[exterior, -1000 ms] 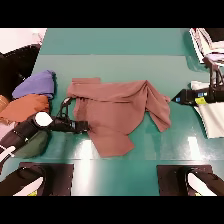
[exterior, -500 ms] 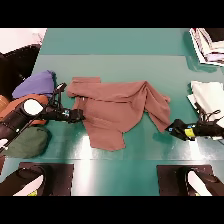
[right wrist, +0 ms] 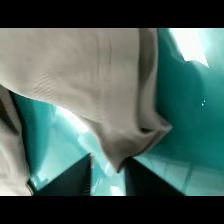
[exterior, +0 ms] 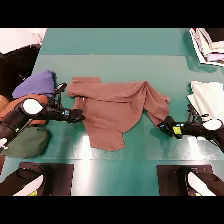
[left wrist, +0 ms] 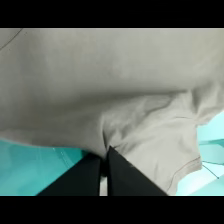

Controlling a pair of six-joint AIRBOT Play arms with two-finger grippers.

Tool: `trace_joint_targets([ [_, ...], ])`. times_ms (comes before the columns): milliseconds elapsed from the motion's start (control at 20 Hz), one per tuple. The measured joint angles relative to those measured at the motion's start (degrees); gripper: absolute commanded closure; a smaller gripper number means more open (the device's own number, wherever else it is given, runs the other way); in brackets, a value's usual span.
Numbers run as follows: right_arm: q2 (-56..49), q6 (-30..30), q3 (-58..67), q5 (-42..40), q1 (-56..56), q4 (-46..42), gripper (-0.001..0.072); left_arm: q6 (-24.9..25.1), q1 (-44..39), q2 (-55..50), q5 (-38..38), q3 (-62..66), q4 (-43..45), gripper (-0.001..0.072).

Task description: Fold the shirts.

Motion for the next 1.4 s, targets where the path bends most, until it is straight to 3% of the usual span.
trace_joint_targets([
  [50,-0.44,0.00,-0.09,-1.18,0.70,0.22,0.0684,0.00,0.00,0.00,-0.04,0.00,0.02,0.0679],
  [250,0.42,-0.35,-0.09,-3.61,2.12,-0.26,0.0696,0.02,0.00,0.61,-1.46,0.87,1.09,0.0680],
  [450,7.21,-1.14,7.61,-0.42,0.96,-3.76,0.0696,-1.44,0.04,4.81,-6.60,9.25,8.57,0.0679],
  [750,16.35,-4.24,37.66,12.63,-9.14,-8.46,0.0696,-3.19,0.07,10.36,-18.67,42.05,22.67,0.0680],
  [1050,16.09,-7.26,69.20,25.88,-23.04,-9.44,0.0696,-5.18,0.09,11.37,-21.57,72.94,27.12,0.0681],
  [1400,6.88,-7.67,95.19,35.52,-27.45,-9.38,0.0697,-7.28,0.09,10.16,-19.32,81.40,28.89,0.0680],
])
